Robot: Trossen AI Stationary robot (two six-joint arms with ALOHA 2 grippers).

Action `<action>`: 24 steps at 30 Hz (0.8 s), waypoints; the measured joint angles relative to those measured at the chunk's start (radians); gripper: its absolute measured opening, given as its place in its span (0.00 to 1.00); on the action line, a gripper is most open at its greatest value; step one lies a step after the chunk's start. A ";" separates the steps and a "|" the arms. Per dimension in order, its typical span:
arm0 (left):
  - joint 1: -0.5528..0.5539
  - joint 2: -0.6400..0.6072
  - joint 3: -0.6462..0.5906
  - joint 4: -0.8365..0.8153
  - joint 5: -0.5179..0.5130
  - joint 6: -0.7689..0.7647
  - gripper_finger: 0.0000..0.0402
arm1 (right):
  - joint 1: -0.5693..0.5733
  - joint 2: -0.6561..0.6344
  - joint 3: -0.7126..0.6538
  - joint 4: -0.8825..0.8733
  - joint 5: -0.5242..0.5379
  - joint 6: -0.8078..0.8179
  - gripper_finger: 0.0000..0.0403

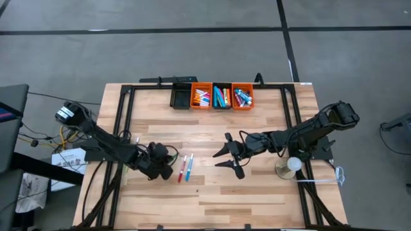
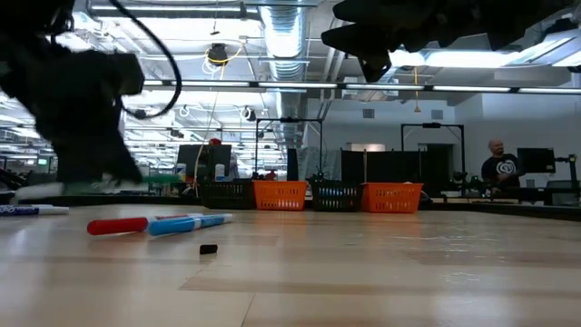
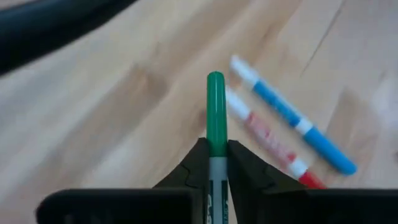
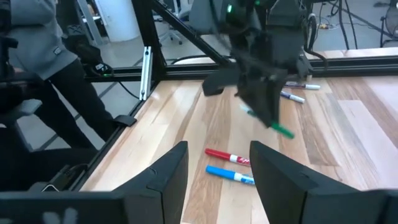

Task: Pick & Place Markers
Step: Put the dark green and white marker pen into the left black bin

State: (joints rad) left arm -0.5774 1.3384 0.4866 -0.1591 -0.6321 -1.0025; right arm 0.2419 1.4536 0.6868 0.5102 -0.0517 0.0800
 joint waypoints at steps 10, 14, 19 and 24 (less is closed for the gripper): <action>0.131 -0.205 0.002 0.033 -0.190 0.243 0.12 | 0.042 0.000 0.000 0.000 0.001 0.017 0.40; 0.236 -0.250 0.002 0.055 -0.195 0.354 0.11 | 0.056 0.000 0.000 0.010 0.000 0.017 0.40; 0.373 -0.281 0.003 0.083 -0.189 0.470 0.13 | 0.059 0.000 0.000 0.062 0.000 0.018 0.40; 0.525 -0.290 0.003 0.201 -0.110 0.605 0.12 | 0.059 0.000 0.000 0.082 0.000 0.017 0.40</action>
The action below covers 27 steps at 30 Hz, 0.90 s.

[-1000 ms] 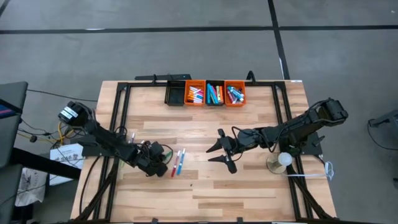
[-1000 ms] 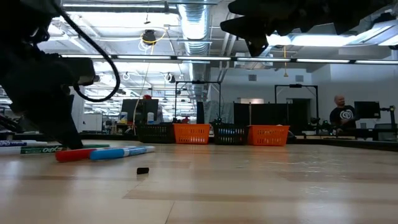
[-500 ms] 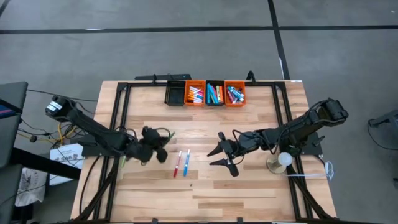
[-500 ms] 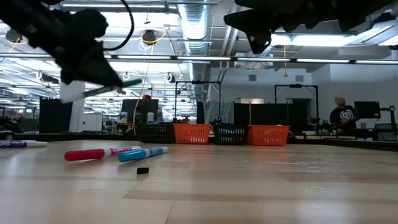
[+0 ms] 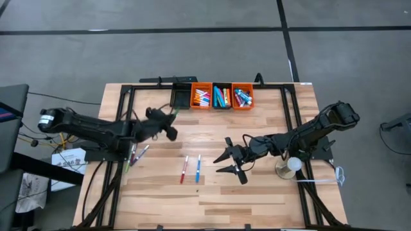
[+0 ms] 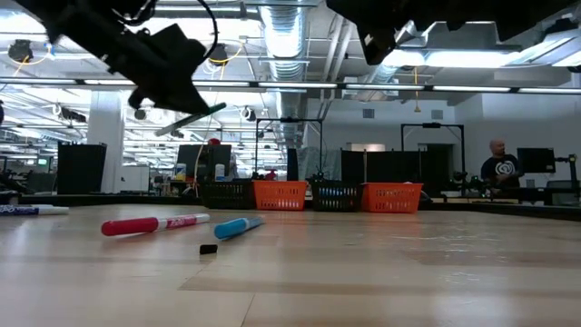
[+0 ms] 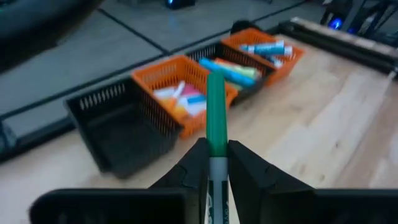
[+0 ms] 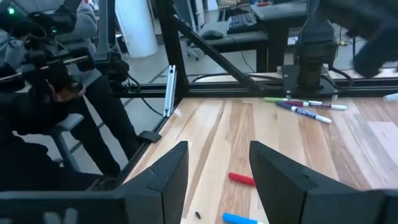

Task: Pick & Place Markers
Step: Put the dark green and white marker pen into the left black bin

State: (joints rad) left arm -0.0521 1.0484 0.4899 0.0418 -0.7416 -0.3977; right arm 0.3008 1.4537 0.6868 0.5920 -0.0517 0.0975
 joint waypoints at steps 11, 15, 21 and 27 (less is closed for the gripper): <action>0.285 0.000 0.001 0.206 0.172 0.250 0.12 | 0.007 0.008 -0.001 -0.014 0.002 0.043 0.38; 0.402 0.015 0.001 0.237 0.303 0.253 0.12 | 0.005 0.008 -0.001 -0.015 0.068 0.030 0.37; 0.565 0.130 0.013 0.329 0.459 0.237 0.12 | -0.023 0.008 -0.001 -0.001 0.172 -0.036 0.36; 0.646 0.308 0.147 0.341 0.560 0.261 0.12 | -0.085 0.008 -0.001 0.058 0.182 -0.054 0.34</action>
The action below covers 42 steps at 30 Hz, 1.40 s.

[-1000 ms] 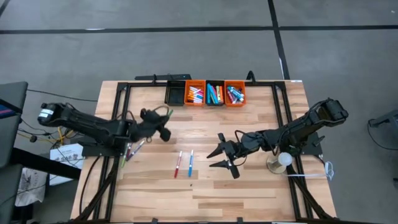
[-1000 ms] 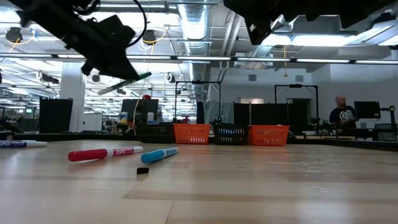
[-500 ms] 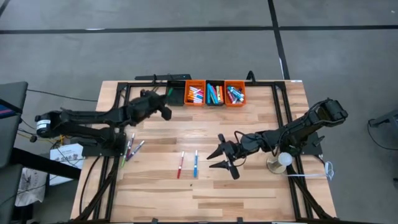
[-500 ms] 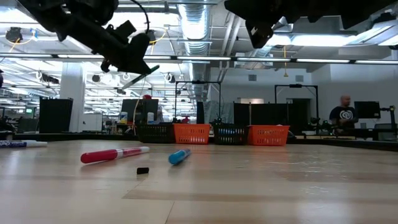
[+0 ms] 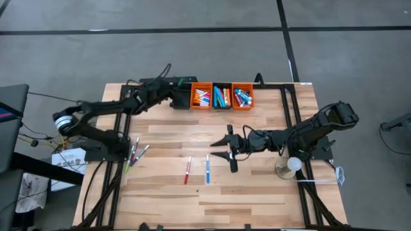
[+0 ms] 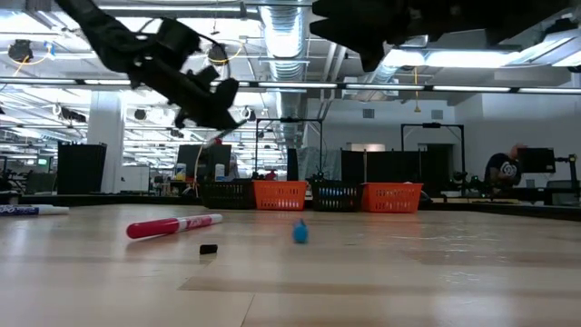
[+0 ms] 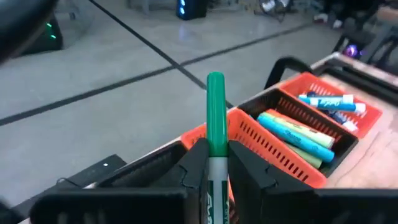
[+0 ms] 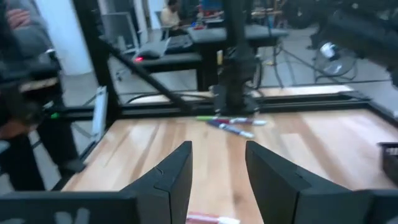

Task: Pick & Place Markers
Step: Put the dark green and white marker pen into the left black bin, then put the light blue and white marker pen into the left black bin

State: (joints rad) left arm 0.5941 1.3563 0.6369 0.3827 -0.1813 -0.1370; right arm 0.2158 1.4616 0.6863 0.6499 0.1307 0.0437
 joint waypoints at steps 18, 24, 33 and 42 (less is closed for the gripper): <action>0.102 0.286 0.146 -0.007 0.065 0.048 0.13 | -0.101 0.000 0.001 -0.084 -0.001 -0.056 0.33; 0.110 0.347 0.153 0.007 0.088 0.051 0.13 | -0.123 0.000 0.001 -0.126 0.000 -0.043 0.33; 0.079 0.354 0.153 -0.008 0.093 0.050 0.15 | -0.122 0.000 0.001 -0.129 0.000 -0.010 0.34; 0.063 0.352 0.153 -0.050 0.093 0.050 0.33 | -0.125 0.000 0.001 -0.212 -0.001 0.040 0.37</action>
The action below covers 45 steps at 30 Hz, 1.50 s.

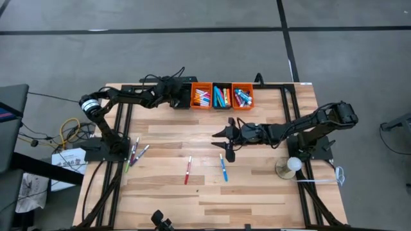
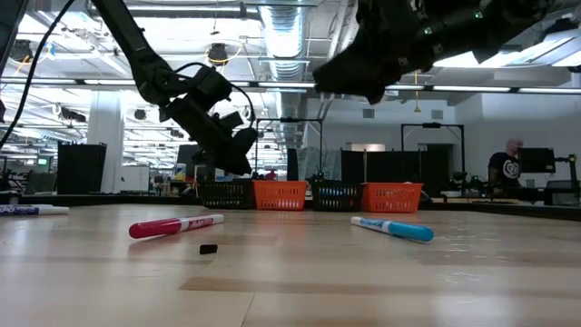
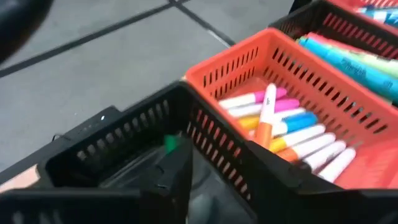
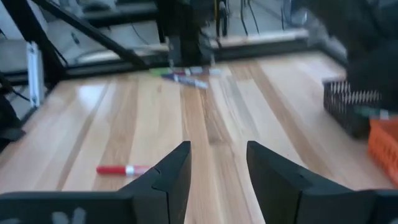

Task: Pick & Place Markers
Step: Put the light blue and white marker pen into the left black bin

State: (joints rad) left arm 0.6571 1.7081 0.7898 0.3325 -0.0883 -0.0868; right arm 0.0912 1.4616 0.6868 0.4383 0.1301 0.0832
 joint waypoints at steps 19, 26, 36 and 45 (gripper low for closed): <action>-0.312 -0.491 -0.017 -0.260 -0.005 0.057 0.40 | 0.089 -0.001 0.181 -0.807 0.108 0.545 0.40; -0.514 -0.651 -0.146 -0.260 -0.054 0.012 0.40 | 0.162 0.037 0.181 -0.909 0.185 0.731 0.41; -0.663 -0.769 -0.288 -0.201 -0.119 -0.102 0.40 | 0.229 0.283 0.186 -0.853 0.291 0.864 0.39; -0.714 -0.749 -0.342 -0.121 -0.137 -0.140 0.40 | 0.231 0.399 0.240 -0.892 0.317 0.892 0.37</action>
State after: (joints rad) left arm -0.0567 0.9589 0.4480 0.2112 -0.2256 -0.2264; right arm 0.3225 1.8604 0.9271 -0.4537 0.4474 0.9747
